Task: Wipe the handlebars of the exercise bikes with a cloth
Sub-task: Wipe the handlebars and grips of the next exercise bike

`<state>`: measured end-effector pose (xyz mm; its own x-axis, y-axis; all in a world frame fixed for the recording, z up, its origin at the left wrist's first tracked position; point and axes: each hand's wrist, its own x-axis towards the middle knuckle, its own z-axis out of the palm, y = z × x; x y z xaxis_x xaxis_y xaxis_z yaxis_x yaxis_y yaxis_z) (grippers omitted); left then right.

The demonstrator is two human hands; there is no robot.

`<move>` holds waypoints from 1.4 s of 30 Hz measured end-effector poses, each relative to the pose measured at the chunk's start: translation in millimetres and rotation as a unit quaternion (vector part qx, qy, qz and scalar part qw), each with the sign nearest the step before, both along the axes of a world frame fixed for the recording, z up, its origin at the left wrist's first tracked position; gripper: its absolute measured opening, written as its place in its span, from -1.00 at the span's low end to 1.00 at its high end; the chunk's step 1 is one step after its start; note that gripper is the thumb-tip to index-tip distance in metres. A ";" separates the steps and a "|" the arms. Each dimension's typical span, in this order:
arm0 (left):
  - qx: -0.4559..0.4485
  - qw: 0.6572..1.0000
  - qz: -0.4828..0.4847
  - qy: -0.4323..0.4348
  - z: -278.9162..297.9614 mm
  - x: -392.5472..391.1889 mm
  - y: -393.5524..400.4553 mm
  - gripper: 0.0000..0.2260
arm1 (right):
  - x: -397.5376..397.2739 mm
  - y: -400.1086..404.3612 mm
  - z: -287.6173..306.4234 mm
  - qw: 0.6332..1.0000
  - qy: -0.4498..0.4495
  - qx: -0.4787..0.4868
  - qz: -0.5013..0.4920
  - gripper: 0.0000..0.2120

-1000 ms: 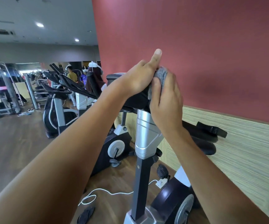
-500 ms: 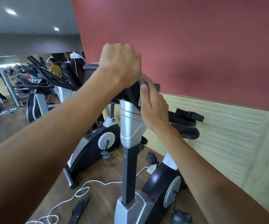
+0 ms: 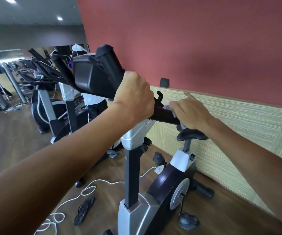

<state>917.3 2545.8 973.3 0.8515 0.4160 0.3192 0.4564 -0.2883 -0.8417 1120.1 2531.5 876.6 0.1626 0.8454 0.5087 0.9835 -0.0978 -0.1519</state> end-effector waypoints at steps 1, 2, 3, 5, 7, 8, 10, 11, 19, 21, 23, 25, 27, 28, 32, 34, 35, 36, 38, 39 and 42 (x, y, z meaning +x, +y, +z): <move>-0.001 1.000 0.004 -0.002 -1.7 1.0 -0.3 -0.69 | 3.9 5.2 5.4 0.999 0.038 -0.038 0.000 -0.54; -0.002 1.000 0.005 -0.004 -2.4 1.7 -1.2 -0.69 | 3.6 8.7 10.9 0.995 0.071 -0.068 0.000 -0.57; -0.003 1.000 0.004 -0.005 -2.5 1.9 -2.0 -0.68 | 2.8 11.4 13.1 0.993 0.087 -0.085 -0.002 -0.60; -0.004 1.000 -0.002 -0.005 -1.8 1.0 -3.7 -0.68 | -3.7 2.5 9.8 0.995 0.069 -0.066 -0.001 -0.61; -0.001 1.000 -0.007 -0.011 -1.8 0.2 -4.0 -0.68 | -3.8 -16.8 -4.8 1.000 0.009 0.015 0.025 -0.65; -0.001 1.000 -0.006 -0.012 -2.0 0.2 -3.8 -0.67 | -2.8 -25.3 -7.8 0.998 -0.018 0.034 0.041 -0.67; -0.005 1.000 -0.002 -0.011 -3.6 1.0 -3.4 -0.68 | 2.7 -27.8 -4.2 0.999 -0.003 0.005 0.044 -0.66; -0.004 1.000 -0.004 -0.013 -4.7 1.6 -3.4 -0.69 | 4.7 -21.6 1.8 0.998 0.030 -0.032 0.038 -0.63; -0.003 0.999 -0.031 -0.032 -7.8 0.4 -2.2 -0.67 | 5.5 -22.7 -8.3 0.999 -0.003 -0.004 0.043 -0.60; -0.003 0.999 -0.036 -0.036 -7.5 0.6 -0.6 -0.67 | 9.2 -32.4 -11.6 0.999 0.000 0.034 0.042 -0.61; -0.008 0.999 -0.035 -0.040 -7.4 1.6 0.8 -0.67 | 12.2 -22.2 -7.7 0.999 0.003 0.017 0.033 -0.64; -0.013 0.998 -0.036 -0.046 -6.3 2.6 1.4 -0.67 | 10.7 -4.9 0.5 0.998 0.042 -0.026 0.026 -0.64; -0.010 0.998 -0.035 -0.053 -6.5 2.9 1.2 -0.68 | 5.0 2.9 8.4 0.993 0.101 -0.052 0.027 -0.59; -0.011 0.998 -0.034 -0.054 -6.2 2.7 0.9 -0.68 | 0.8 2.3 10.6 0.991 0.116 -0.058 0.031 -0.56; -0.043 0.997 -0.019 -0.063 -3.7 2.6 -1.2 -0.66 | -30.1 -7.7 12.6 0.977 0.195 -0.012 0.090 -0.56; -0.073 0.995 -0.033 -0.064 -0.4 -0.3 -3.3 -0.67 | -51.3 -7.3 15.6 0.968 0.223 0.044 0.105 -0.54; -0.074 0.993 -0.059 -0.068 2.9 -4.2 -5.1 -0.68 | -62.8 -5.6 18.2 0.964 0.230 0.069 0.111 -0.52; -0.064 0.990 -0.094 -0.084 9.0 -11.7 -8.7 -0.67 | -75.7 -5.0 22.2 0.961 0.233 0.090 0.122 -0.51; -0.008 0.975 -0.161 -0.152 28.0 -30.4 -6.5 -0.57 | -100.1 -2.3 32.6 0.951 0.243 0.126 0.146 -0.53; 0.007 0.973 -0.167 -0.159 37.9 -40.2 1.0 -0.51 | -110.8 -0.4 38.5 0.944 0.248 0.151 0.158 -0.54; 0.010 0.967 -0.228 -0.111 58.6 -68.4 22.9 -0.43 | -132.7 3.4 50.3 0.925 0.259 0.217 0.177 -0.65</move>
<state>848.9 2568.7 1031.9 0.8546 0.0060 0.5192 0.4559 -0.4874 -0.7447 987.4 2535.0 926.9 0.2308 0.6274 0.7437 0.7269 0.3969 -0.5604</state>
